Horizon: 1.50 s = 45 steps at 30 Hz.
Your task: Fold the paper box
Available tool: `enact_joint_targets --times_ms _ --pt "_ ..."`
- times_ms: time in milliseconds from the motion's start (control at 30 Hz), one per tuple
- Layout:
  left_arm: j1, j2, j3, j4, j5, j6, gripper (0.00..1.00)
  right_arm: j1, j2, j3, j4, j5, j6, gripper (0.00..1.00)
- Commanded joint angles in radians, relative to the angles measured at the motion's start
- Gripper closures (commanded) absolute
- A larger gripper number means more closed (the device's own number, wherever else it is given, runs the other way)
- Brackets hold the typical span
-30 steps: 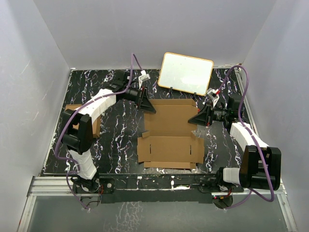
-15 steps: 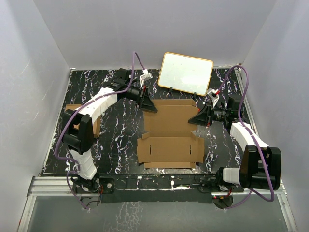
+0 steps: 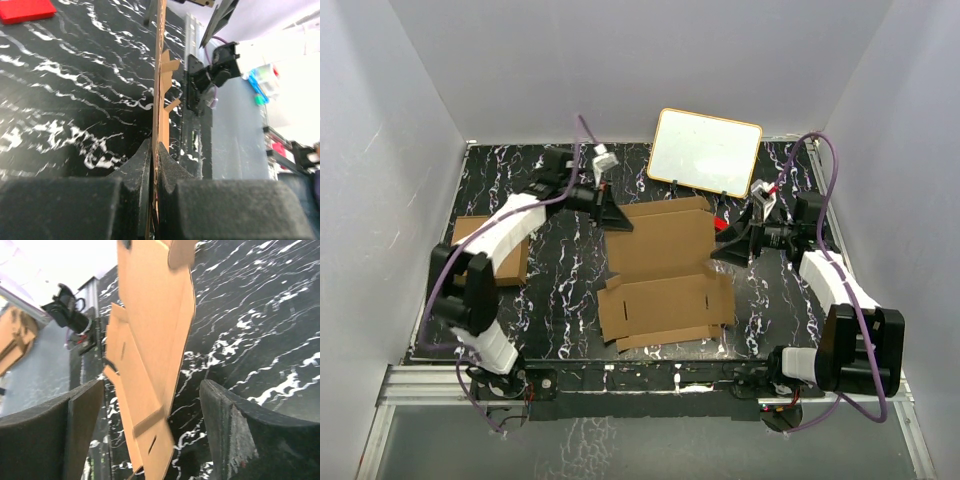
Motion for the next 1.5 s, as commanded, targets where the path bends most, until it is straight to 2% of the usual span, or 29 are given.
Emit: enact_joint_targets --times_ms 0,33,67,267,367,433,567,633,733,867,1067,1300,1467 --pt "0.102 -0.295 -0.198 0.304 -0.090 -0.138 1.00 -0.027 -0.077 0.110 -0.159 0.084 -0.261 0.07" --pt "0.116 -0.351 -0.243 0.332 -0.113 -0.137 1.00 -0.028 -0.083 0.119 -0.181 0.113 -0.290 0.01" --pt "0.123 -0.403 -0.284 0.344 -0.136 -0.125 1.00 -0.028 -0.087 0.125 -0.195 0.130 -0.311 0.00" --pt "0.131 -0.651 -0.468 0.353 -0.279 -0.027 1.00 -0.019 -0.042 0.136 -0.200 0.097 -0.463 0.00" --pt "0.133 -0.742 -0.557 0.436 -0.285 -0.022 1.00 0.001 0.026 0.174 -0.154 0.161 -0.438 0.01" --pt "0.135 -0.774 -0.601 0.482 -0.276 -0.024 1.00 0.007 0.072 0.216 -0.089 0.184 -0.350 0.09" --pt "0.135 -0.770 -0.635 0.519 -0.238 -0.031 1.00 0.013 0.131 0.275 -0.072 0.092 -0.271 0.38" --pt "0.135 -0.756 -0.638 0.546 -0.210 -0.044 1.00 0.029 0.128 0.266 -0.095 0.072 -0.326 0.45" --pt "0.137 -0.732 -0.647 0.604 -0.175 -0.075 1.00 0.083 0.130 0.234 -0.099 0.080 -0.386 0.45" --pt "0.152 -0.703 -0.649 0.647 -0.133 -0.112 1.00 0.155 0.163 0.266 -0.212 0.124 -0.511 0.45" --pt "0.169 -0.699 -0.673 0.729 -0.099 -0.176 1.00 0.163 0.219 0.282 -0.280 0.094 -0.578 0.44" --pt "0.171 -0.681 -0.683 0.774 -0.073 -0.215 1.00 0.190 0.223 0.292 -0.276 0.075 -0.559 0.43" --pt "0.172 -0.684 -0.684 0.766 -0.074 -0.211 1.00 0.162 0.192 0.347 -0.421 0.082 -0.671 0.41"
